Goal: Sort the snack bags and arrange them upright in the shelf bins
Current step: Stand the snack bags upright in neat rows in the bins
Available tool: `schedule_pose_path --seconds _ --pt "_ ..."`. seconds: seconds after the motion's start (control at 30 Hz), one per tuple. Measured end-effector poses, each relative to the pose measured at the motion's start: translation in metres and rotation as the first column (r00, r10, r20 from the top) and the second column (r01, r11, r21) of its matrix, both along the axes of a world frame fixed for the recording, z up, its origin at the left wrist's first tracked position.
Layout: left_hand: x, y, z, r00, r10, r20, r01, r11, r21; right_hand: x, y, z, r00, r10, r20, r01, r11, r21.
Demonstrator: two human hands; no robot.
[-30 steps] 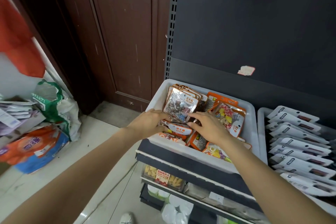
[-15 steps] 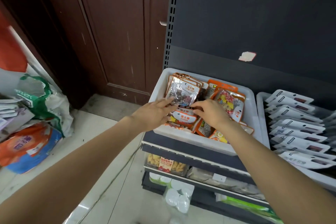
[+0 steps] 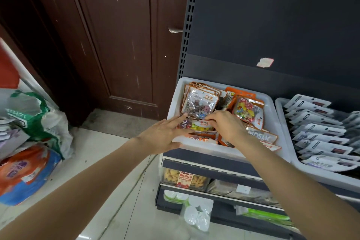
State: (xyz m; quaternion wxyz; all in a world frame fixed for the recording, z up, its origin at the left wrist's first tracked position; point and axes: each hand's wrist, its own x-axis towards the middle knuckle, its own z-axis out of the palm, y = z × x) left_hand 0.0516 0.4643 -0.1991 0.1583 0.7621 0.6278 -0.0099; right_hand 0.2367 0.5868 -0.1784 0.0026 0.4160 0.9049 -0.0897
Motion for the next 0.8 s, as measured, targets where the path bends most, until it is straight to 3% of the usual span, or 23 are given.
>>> schedule_pose_path --seconds 0.2,0.3,0.4,0.53,0.67,0.8 --pt "-0.010 0.006 0.009 0.995 0.044 0.090 -0.042 0.999 -0.024 -0.011 -0.002 -0.003 0.957 -0.266 -0.117 0.269 0.963 0.003" --pt "-0.010 0.012 0.009 0.966 0.119 0.228 -0.125 0.992 0.009 -0.007 0.001 0.000 0.921 -0.313 -0.233 0.290 0.948 -0.127" --pt "-0.008 0.019 0.008 0.928 0.164 0.335 -0.175 0.985 0.002 0.001 0.005 0.002 0.863 -0.375 -0.339 0.353 0.927 -0.127" --pt "-0.009 0.025 0.009 0.949 0.135 0.285 -0.151 0.988 0.036 0.001 0.009 0.001 0.821 -0.438 -0.366 0.433 0.896 -0.101" --pt "-0.009 0.035 0.009 0.958 0.139 0.252 -0.165 0.983 0.084 -0.002 0.012 0.003 0.837 -0.409 -0.364 0.399 0.911 -0.106" --pt "-0.004 0.050 0.010 0.947 0.173 0.272 -0.204 0.975 0.090 -0.003 0.021 0.013 0.843 -0.381 -0.378 0.436 0.897 0.067"
